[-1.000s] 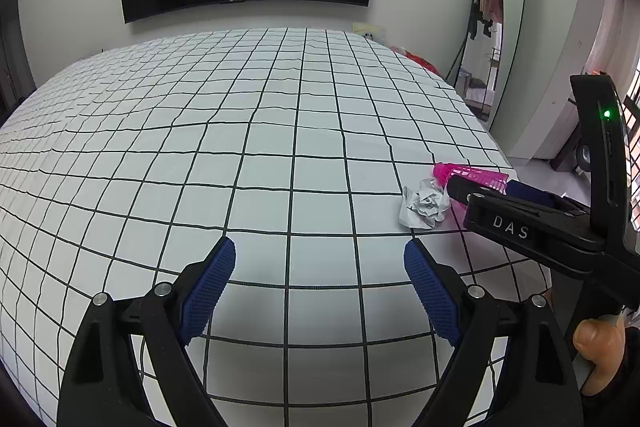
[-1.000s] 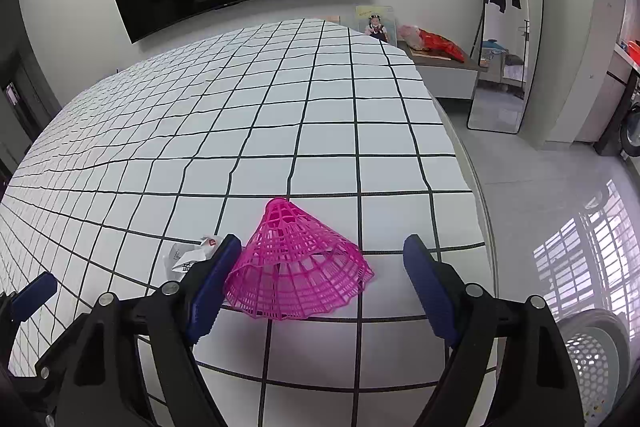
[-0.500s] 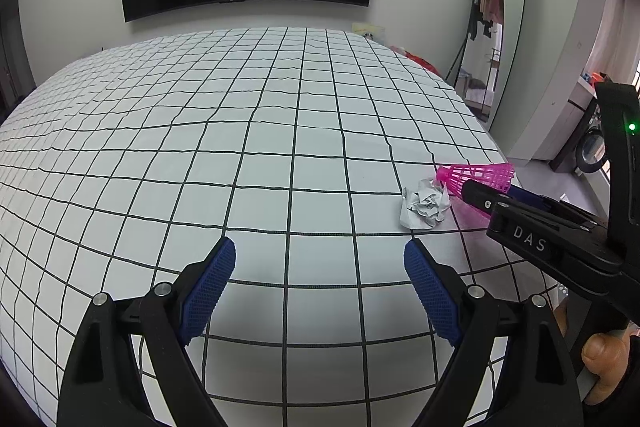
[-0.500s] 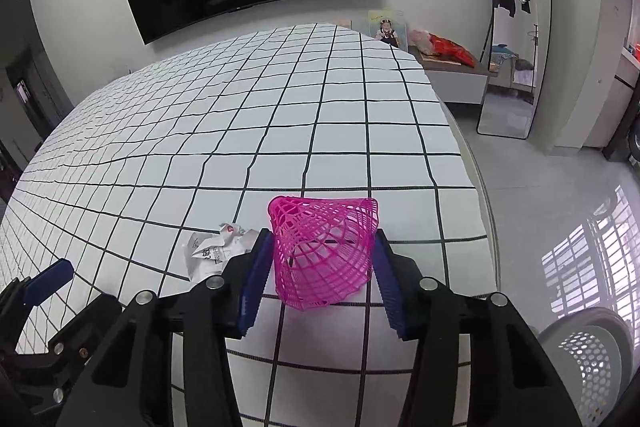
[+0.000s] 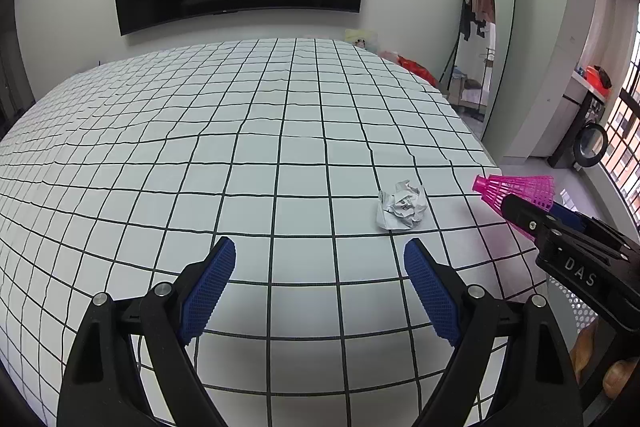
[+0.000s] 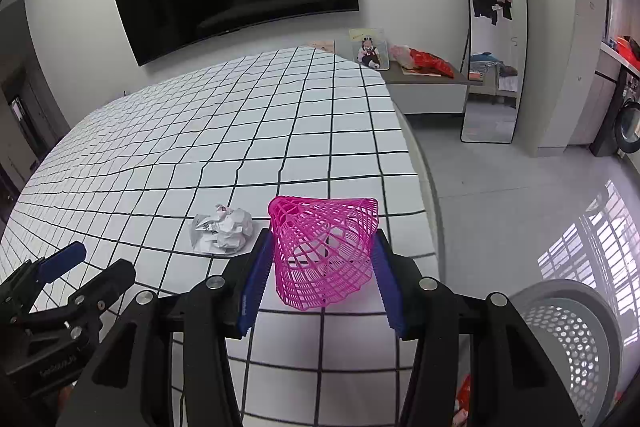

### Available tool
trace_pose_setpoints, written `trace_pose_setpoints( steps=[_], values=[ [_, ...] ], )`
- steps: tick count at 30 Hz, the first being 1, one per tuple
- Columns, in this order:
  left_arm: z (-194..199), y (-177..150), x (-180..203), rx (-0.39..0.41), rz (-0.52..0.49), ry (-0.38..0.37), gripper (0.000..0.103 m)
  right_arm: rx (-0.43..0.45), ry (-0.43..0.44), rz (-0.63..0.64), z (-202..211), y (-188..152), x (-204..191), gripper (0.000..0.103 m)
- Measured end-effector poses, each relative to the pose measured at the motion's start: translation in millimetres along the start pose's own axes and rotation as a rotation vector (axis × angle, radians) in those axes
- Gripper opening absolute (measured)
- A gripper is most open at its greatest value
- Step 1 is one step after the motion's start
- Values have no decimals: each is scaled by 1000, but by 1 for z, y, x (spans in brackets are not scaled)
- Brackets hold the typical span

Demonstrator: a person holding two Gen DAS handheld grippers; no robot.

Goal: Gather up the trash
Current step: 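Grasp the crumpled foil wrapper with the left gripper, then carry the pink cone over the basket with the right gripper while the left carries the wrapper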

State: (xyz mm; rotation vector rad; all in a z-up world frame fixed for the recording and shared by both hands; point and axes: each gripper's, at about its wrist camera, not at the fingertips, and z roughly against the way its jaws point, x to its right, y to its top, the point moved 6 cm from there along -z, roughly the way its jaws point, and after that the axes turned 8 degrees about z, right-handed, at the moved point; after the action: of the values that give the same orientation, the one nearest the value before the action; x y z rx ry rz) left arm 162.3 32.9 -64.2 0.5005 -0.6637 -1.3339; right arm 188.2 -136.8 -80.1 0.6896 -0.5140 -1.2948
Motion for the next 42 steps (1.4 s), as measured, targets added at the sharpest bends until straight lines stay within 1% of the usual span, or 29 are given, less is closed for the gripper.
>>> trace_pose_setpoints(
  steps=[7, 12, 18, 21, 26, 29, 31, 32, 34, 36, 39, 42],
  values=[
    [-13, 1, 12, -21, -55, 8, 84, -5, -26, -32, 19, -26, 17, 48],
    [-25, 4, 19, -44, -70, 6, 84, -4, -36, -93, 33, -45, 36, 48],
    [-45, 7, 41, -76, -120, -8, 84, -14, -58, -150, 44, -64, 61, 48],
    [-59, 6, 49, -97, -124, -10, 84, -16, -64, -184, 49, -74, 72, 48],
    [-74, 7, 58, -101, -134, 10, 84, -9, -84, -214, 62, -85, 86, 48],
    [-79, 6, 61, -117, -132, 5, 76, -7, -92, -233, 67, -89, 92, 48],
    [-80, 6, 61, -120, -134, 1, 65, -6, -97, -241, 69, -93, 95, 48],
    [-81, 5, 62, -122, -133, -6, 61, -6, -99, -244, 70, -95, 96, 48],
    [-81, 3, 62, -128, -132, -24, 43, -5, -102, -249, 72, -97, 98, 48],
    [-80, 5, 64, -125, -132, -36, 34, -3, -102, -253, 75, -100, 98, 48],
    [-74, 4, 65, -116, -135, -42, 33, -1, -102, -254, 78, -102, 98, 48],
    [-59, 0, 69, -94, -155, -47, 33, 4, -103, -255, 81, -103, 100, 48]
  ],
)
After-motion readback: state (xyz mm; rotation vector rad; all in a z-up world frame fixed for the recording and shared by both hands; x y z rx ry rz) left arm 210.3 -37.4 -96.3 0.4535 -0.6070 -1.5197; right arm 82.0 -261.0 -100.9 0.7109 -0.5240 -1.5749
